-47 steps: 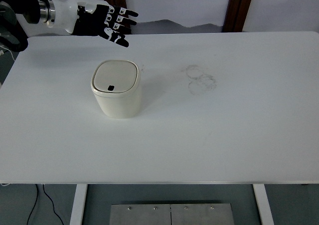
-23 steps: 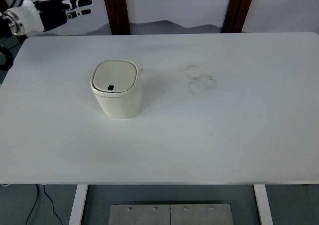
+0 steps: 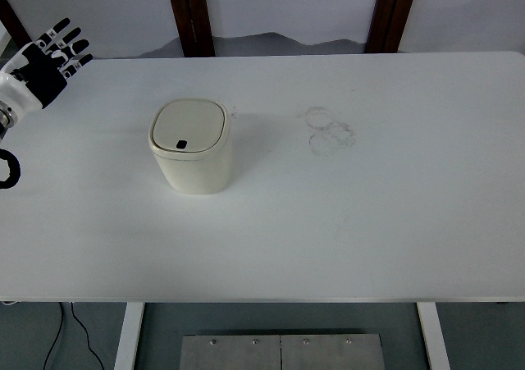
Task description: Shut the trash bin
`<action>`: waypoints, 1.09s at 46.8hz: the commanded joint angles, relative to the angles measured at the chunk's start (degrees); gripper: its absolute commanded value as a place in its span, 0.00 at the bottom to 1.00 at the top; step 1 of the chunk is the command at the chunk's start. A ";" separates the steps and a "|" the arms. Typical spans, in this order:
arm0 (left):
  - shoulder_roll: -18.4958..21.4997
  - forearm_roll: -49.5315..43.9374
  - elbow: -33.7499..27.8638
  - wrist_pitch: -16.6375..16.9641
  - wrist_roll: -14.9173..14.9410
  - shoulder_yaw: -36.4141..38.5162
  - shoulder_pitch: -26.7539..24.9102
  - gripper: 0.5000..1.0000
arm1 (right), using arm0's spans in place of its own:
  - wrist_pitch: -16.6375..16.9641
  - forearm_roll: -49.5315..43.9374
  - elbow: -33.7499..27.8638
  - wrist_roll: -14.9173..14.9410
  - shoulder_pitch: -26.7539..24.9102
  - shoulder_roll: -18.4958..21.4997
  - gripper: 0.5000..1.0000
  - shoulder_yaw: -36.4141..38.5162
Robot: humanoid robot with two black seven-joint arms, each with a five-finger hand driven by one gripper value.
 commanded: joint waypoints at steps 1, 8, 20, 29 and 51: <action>-1.12 -1.85 1.87 -0.63 -1.82 -0.66 2.25 1.00 | 0.00 -0.07 0.00 -0.01 -0.03 0.00 0.99 0.01; -1.48 -6.51 2.40 -0.98 -2.53 -0.75 6.12 1.00 | 0.00 0.02 0.00 -0.01 -0.03 0.00 0.98 0.01; -1.39 -10.64 2.93 -5.02 -2.53 -3.73 9.99 1.00 | 0.00 -0.07 0.00 -0.01 -0.03 0.00 0.98 0.01; -1.57 -10.64 3.37 -6.08 -3.58 -4.35 12.18 1.00 | 0.00 -0.07 0.00 -0.01 0.06 0.00 0.99 0.01; -1.22 -10.55 3.37 -6.34 -5.16 -4.35 13.85 1.00 | 0.00 -0.33 0.08 -0.01 -0.03 0.00 0.98 -0.08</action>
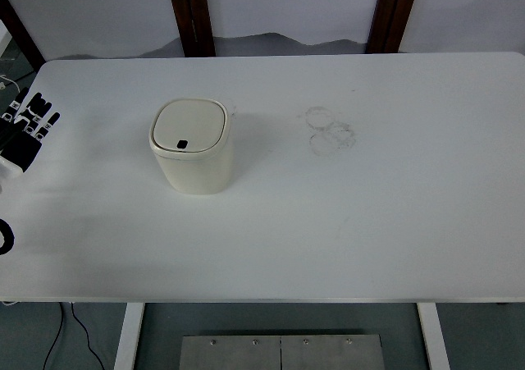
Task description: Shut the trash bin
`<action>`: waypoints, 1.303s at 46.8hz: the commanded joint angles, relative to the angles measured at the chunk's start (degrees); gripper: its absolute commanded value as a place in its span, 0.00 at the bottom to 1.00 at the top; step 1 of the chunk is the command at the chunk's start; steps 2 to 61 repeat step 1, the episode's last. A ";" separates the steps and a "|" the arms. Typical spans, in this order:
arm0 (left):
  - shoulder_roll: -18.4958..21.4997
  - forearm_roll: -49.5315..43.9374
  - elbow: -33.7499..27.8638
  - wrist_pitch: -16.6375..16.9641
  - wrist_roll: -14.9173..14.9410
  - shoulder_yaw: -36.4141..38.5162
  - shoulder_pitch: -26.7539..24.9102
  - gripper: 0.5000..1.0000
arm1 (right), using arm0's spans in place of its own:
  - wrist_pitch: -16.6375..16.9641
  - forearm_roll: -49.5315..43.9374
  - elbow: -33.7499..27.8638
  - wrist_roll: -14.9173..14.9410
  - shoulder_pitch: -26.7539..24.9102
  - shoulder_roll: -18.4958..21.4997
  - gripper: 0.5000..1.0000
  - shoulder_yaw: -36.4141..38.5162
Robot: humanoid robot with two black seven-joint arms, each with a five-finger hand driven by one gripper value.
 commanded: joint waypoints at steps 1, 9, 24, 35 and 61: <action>0.01 0.00 -0.01 0.00 -0.01 0.00 0.00 1.00 | 0.00 -0.43 0.15 -0.08 0.00 0.00 0.98 -0.35; 0.01 0.00 -0.01 0.00 -0.01 0.00 0.00 1.00 | 0.00 -0.43 0.15 -0.08 0.00 0.00 0.98 -0.35; 0.01 0.00 -0.01 0.00 -0.01 0.00 0.00 1.00 | 0.00 -0.43 0.15 -0.08 0.00 0.00 0.98 -0.35; 0.01 0.00 -0.01 0.00 -0.01 0.00 0.00 1.00 | 0.00 -0.43 0.15 -0.08 0.00 0.00 0.98 -0.35; 0.01 0.00 -0.01 0.00 -0.01 0.00 0.00 1.00 | 0.00 -0.43 0.15 -0.08 0.00 0.00 0.98 -0.35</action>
